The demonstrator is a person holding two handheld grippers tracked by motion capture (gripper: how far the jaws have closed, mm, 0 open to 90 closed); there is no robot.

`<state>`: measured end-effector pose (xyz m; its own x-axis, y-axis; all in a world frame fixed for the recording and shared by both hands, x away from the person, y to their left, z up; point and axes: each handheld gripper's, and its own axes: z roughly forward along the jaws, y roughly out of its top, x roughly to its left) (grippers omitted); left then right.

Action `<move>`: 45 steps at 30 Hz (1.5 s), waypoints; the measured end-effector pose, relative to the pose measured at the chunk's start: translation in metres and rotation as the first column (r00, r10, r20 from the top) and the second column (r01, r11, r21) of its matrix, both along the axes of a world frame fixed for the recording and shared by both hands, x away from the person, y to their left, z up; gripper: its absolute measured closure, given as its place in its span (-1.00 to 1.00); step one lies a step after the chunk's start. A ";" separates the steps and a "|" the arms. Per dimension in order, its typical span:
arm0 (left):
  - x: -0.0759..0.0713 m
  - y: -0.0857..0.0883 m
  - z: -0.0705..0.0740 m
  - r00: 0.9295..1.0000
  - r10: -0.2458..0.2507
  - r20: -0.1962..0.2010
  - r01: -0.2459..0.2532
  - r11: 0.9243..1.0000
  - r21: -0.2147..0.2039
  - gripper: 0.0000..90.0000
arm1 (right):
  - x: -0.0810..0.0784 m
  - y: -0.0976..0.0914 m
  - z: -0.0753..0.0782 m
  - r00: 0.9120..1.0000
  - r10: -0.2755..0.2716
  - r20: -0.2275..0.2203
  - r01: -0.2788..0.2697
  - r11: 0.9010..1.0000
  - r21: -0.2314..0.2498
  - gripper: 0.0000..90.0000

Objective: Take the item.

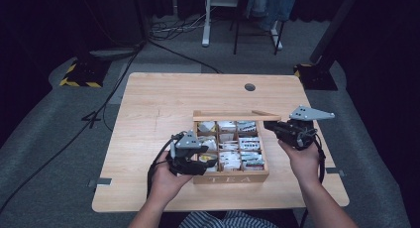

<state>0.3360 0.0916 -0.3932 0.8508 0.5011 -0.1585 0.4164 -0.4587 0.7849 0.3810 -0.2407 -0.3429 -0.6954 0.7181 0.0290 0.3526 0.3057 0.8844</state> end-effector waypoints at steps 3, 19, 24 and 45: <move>0.003 -0.012 -0.002 0.999 -0.038 -0.021 0.038 0.999 0.016 0.06 | 0.000 0.000 0.000 1.000 0.000 -0.003 0.000 1.000 0.001 0.92; 0.022 -0.044 -0.024 0.988 -0.101 -0.118 0.111 0.991 0.081 0.35 | 0.002 0.003 -0.002 1.000 0.010 -0.006 -0.010 1.000 0.001 0.92; 0.024 -0.047 -0.028 0.987 -0.092 -0.131 0.105 0.990 0.095 0.35 | 0.002 0.003 -0.003 1.000 0.012 -0.003 -0.012 1.000 0.000 0.91; 0.026 -0.059 -0.039 0.981 -0.121 -0.154 0.144 0.978 0.150 0.82 | 0.003 0.008 -0.005 1.000 0.028 -0.003 -0.028 1.000 -0.010 0.91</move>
<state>0.3624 0.0330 -0.4323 0.8857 0.4140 -0.2100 0.4458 -0.6322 0.6337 0.3835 -0.2325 -0.3475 -0.7149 0.6988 0.0237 0.3461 0.3242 0.8804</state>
